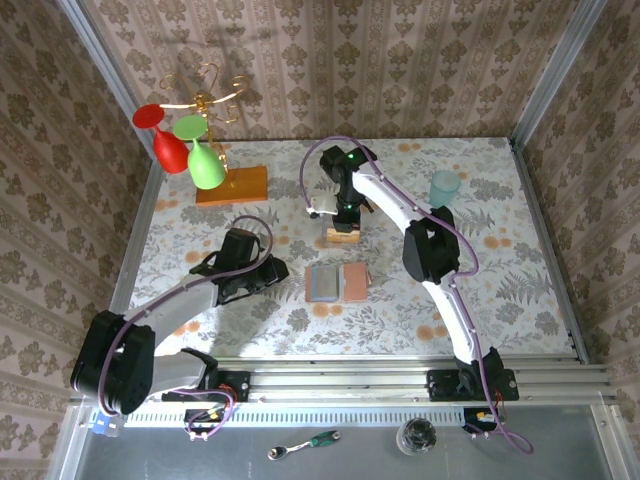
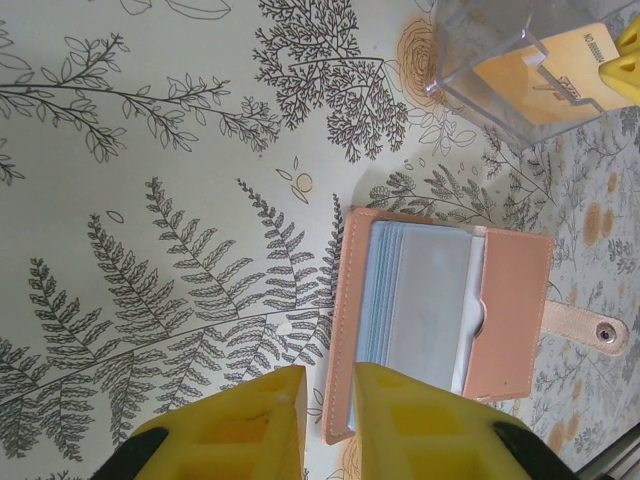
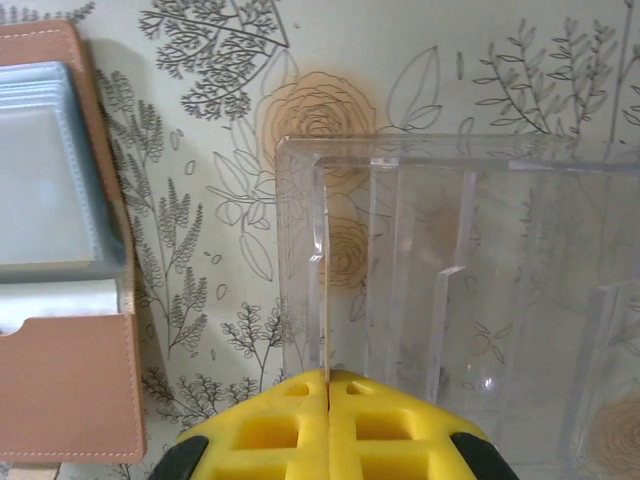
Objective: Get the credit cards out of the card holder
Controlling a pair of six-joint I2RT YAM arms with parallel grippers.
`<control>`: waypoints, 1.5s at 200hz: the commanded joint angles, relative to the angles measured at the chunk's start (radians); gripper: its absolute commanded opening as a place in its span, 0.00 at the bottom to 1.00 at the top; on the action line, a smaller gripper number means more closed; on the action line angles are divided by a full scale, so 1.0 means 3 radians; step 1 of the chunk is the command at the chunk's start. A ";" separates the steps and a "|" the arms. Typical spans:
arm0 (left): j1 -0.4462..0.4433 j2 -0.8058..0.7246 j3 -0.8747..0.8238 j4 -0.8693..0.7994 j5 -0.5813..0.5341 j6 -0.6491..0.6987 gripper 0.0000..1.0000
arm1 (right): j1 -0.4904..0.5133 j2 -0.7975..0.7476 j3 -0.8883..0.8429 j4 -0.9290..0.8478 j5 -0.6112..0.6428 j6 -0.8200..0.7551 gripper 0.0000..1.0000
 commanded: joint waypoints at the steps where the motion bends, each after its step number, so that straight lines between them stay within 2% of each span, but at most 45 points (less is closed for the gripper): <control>1: 0.0023 -0.0079 -0.0046 -0.0058 0.0033 0.0059 0.21 | 0.0019 0.0114 0.0106 -0.0324 -0.0169 -0.0142 0.00; 32: 0.0024 -0.0100 -0.0079 -0.0049 0.0021 0.0044 0.21 | 0.0004 0.0152 0.0075 -0.0310 -0.0188 -0.0175 0.00; 58: 0.0023 -0.0100 -0.0107 -0.0025 0.0017 0.0033 0.21 | -0.0002 0.0163 0.0078 -0.0293 -0.0240 -0.0173 0.15; 75: 0.0027 -0.0095 -0.0116 -0.0022 0.0015 0.0030 0.21 | -0.0009 0.0144 0.0098 -0.0275 -0.0303 -0.0151 0.20; 98: 0.0023 -0.0086 -0.0112 -0.0022 0.0007 0.0042 0.21 | -0.0027 0.0065 0.0119 -0.0242 -0.0364 -0.0127 0.21; 140: 0.0027 -0.0047 -0.0077 -0.0018 0.0013 0.0073 0.21 | -0.0066 -0.0089 0.0076 -0.0112 -0.0231 -0.0029 0.22; 210: 0.0023 -0.0004 -0.0051 0.0017 0.0022 0.0078 0.21 | -0.0119 -0.0447 -0.0336 0.0586 0.0143 0.0162 0.21; 240: 0.0026 0.0011 -0.0061 0.0049 0.0027 0.0069 0.21 | -0.0127 -0.0518 -0.0448 0.0705 0.0146 0.0196 0.20; 278: 0.0024 0.0078 -0.0056 0.0120 0.0063 0.0050 0.21 | -0.0102 -0.0514 -0.0557 0.0797 0.0092 0.0255 0.03; 300: 0.0023 0.0104 -0.0057 0.0146 0.0078 0.0038 0.21 | -0.0089 -0.0486 -0.0621 0.0812 0.0073 0.0278 0.01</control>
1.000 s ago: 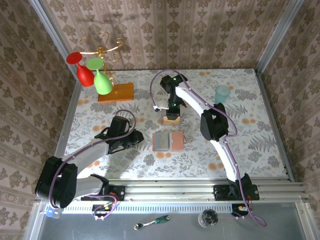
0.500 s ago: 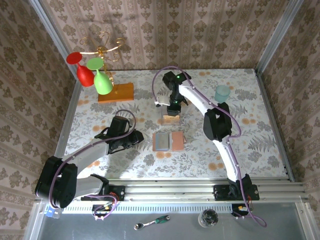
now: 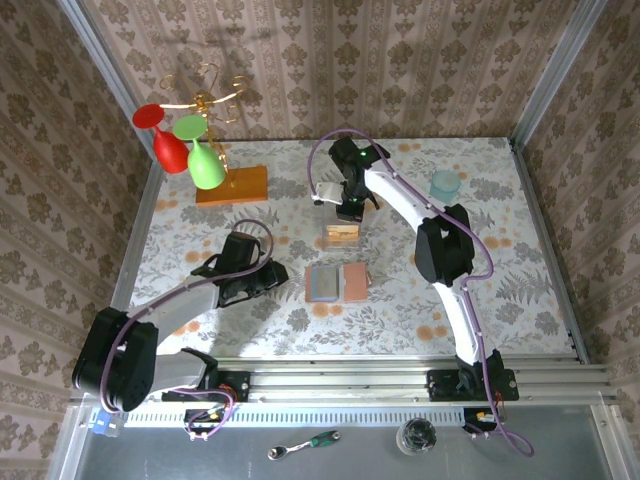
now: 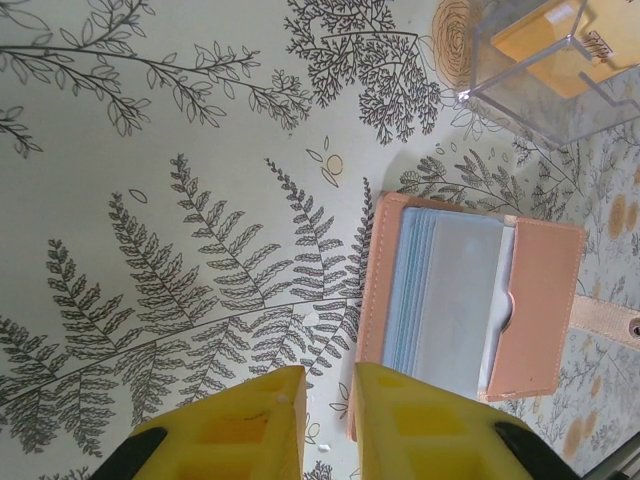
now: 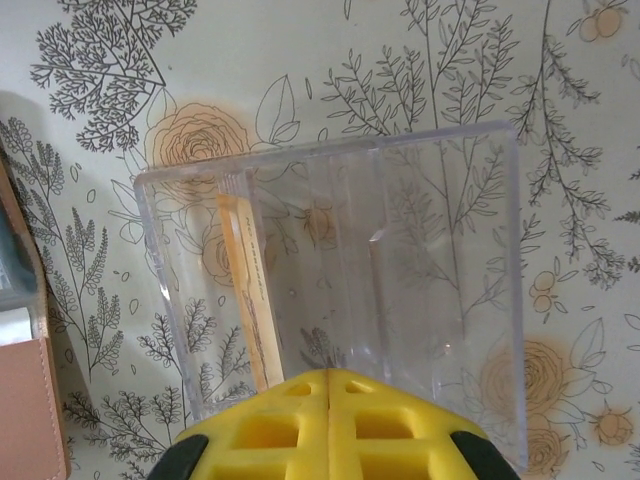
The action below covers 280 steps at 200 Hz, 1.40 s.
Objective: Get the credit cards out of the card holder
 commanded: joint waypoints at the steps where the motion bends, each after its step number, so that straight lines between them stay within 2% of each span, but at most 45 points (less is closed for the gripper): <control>1: 0.0021 0.0037 0.0040 0.0079 0.0063 0.0027 0.21 | 0.0024 -0.0070 -0.0069 0.0055 -0.0005 0.0068 0.00; 105: 0.0021 0.0034 0.0028 0.0081 0.0070 0.0025 0.21 | 0.0040 -0.0009 -0.0291 0.0138 -0.0056 0.0139 0.00; 171: 0.0012 0.0075 0.0099 0.0074 0.0088 0.0050 0.21 | 0.0041 -0.0307 -0.0470 0.0370 -0.0132 0.0398 0.01; 223: -0.0113 0.0238 0.0189 0.0165 0.0068 0.0029 0.21 | 0.0052 -0.0854 -0.1147 0.0919 -0.0249 0.1101 0.05; 280: -0.0302 0.0494 0.0327 0.0301 0.0048 -0.0015 0.20 | 0.0169 -0.1454 -0.1923 0.1514 -0.0270 0.2487 0.10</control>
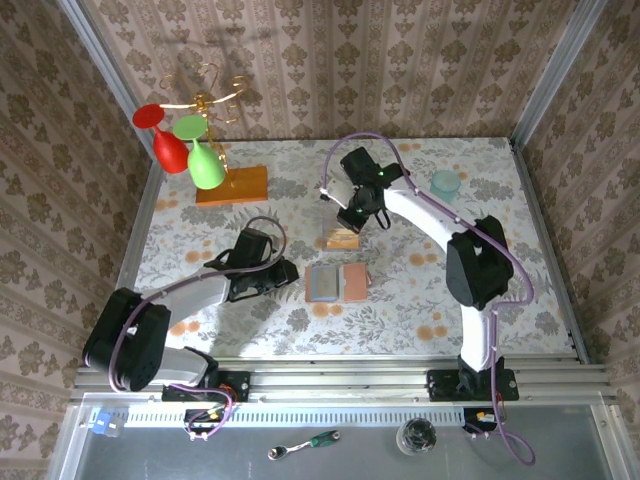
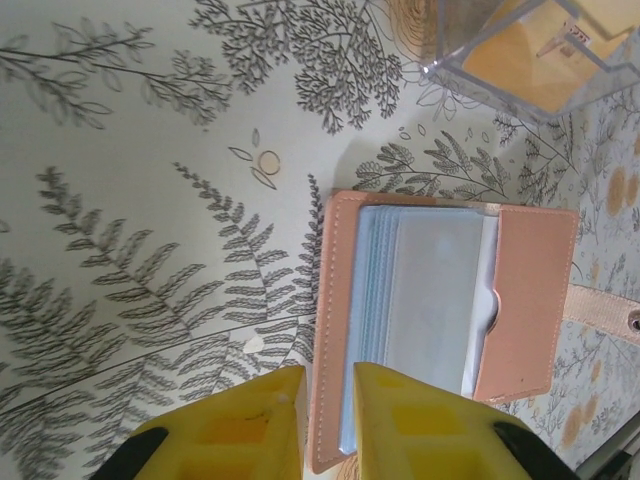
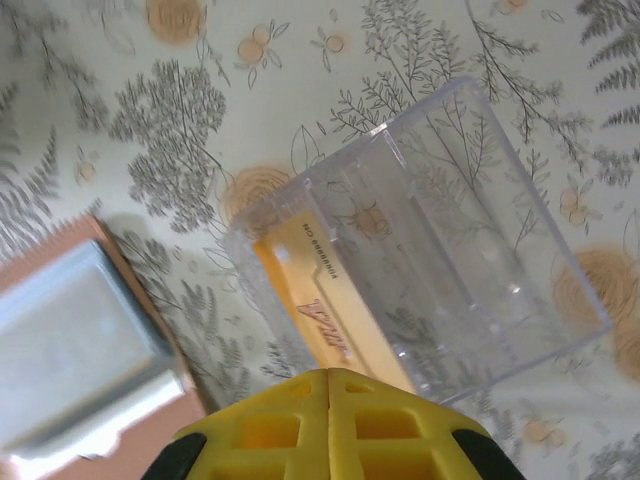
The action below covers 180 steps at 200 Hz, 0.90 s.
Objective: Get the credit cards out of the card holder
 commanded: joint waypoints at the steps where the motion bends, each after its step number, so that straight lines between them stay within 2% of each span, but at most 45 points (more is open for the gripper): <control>1: -0.0067 0.0095 0.0134 0.0107 0.0011 -0.0015 0.20 | 0.0075 -0.0238 -0.0221 0.0312 -0.0092 0.0869 0.10; 57: -0.0201 0.0276 0.0171 0.0225 0.0011 -0.0066 0.16 | 0.0258 -0.0545 -0.0798 0.0486 -0.0225 0.2118 0.11; 90: -0.0272 0.0331 0.0144 0.0267 -0.0003 -0.0095 0.15 | 0.0292 -0.0719 -0.1178 0.0590 -0.0359 0.2783 0.16; 133: -0.0315 0.0424 0.0130 0.0318 0.0001 -0.0135 0.12 | 0.0368 -0.0773 -0.1505 0.0563 -0.0407 0.3135 0.18; 180: -0.0334 0.0495 0.0134 0.0227 -0.0037 -0.0139 0.08 | 0.0380 -0.0822 -0.1836 0.1035 -0.0667 0.3460 0.32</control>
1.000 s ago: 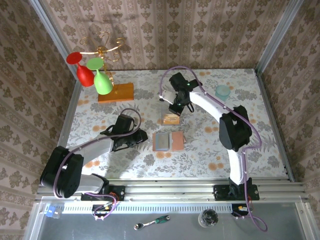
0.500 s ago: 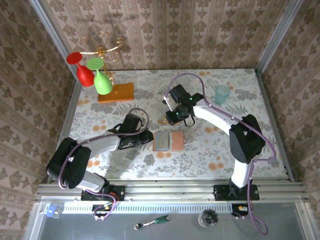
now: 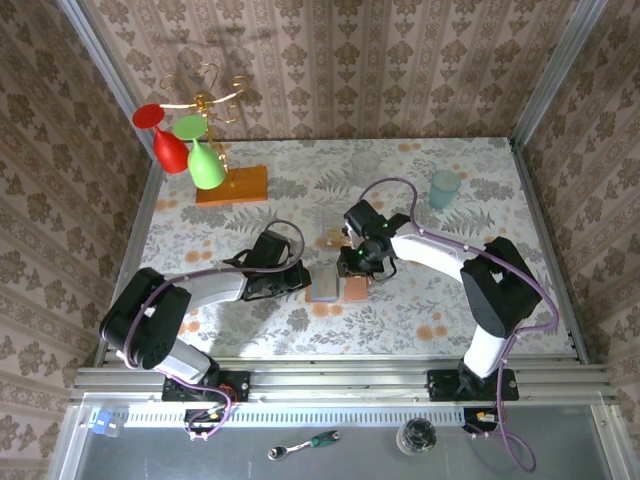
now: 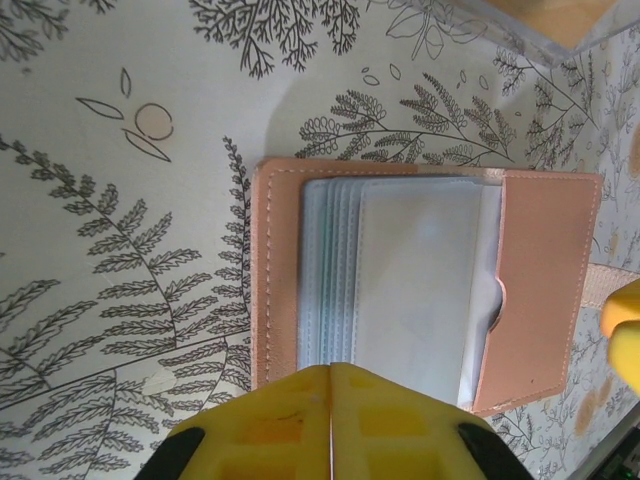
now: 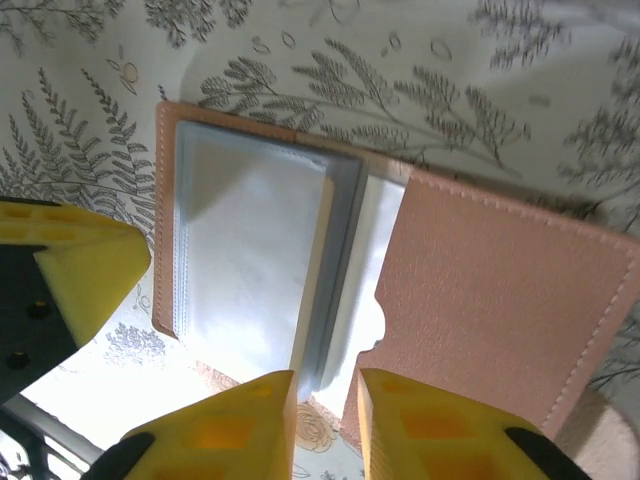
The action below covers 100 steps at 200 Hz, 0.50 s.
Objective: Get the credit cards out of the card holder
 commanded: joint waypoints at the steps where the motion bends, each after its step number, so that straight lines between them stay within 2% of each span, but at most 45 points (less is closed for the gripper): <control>1: -0.0021 0.0057 0.0034 -0.0062 -0.0036 -0.0032 0.08 | 0.0015 -0.0101 -0.0084 0.0295 -0.0221 0.0294 0.32; 48: -0.0022 0.0095 0.0009 -0.0125 -0.0072 -0.0015 0.05 | 0.0019 -0.0022 -0.0241 0.0806 -0.0611 0.0557 0.41; 100: -0.0022 0.0143 -0.0016 -0.0128 -0.0072 -0.0021 0.03 | 0.0017 0.0163 -0.0277 0.1021 -0.0816 0.0641 0.41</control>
